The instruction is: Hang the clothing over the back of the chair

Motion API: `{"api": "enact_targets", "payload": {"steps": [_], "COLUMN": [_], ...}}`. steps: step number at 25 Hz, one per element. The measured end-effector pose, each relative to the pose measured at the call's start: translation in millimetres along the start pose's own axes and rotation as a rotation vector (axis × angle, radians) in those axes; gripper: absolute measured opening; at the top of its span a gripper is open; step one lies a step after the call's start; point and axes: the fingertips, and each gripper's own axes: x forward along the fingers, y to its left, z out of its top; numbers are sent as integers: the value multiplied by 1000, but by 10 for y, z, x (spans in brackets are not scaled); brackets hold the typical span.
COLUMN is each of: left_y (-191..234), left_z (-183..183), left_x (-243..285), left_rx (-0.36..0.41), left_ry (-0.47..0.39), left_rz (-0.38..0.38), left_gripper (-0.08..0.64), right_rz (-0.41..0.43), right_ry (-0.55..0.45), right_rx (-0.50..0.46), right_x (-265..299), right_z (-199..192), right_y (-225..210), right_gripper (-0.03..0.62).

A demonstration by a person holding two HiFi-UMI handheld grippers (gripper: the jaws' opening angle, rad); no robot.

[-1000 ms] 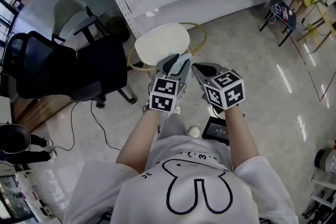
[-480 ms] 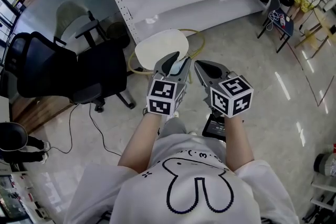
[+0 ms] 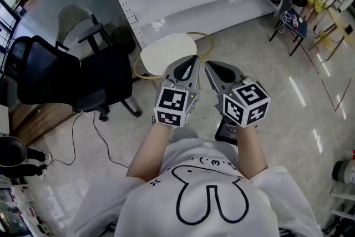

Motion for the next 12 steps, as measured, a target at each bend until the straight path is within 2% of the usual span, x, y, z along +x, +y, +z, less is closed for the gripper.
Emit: {"api": "enact_targets", "payload": {"steps": [12], "left_y": [-56], "left_z": [175], "left_x": [-61], "left_rx": [4], "left_ry": [-43], "left_rz": [-14], "left_gripper": [3], "right_rz": [21], "right_ry": [8], "right_rx": [-85], "right_x": [-76], "right_z": [115], "right_y": [99], "right_gripper": [-6]}}
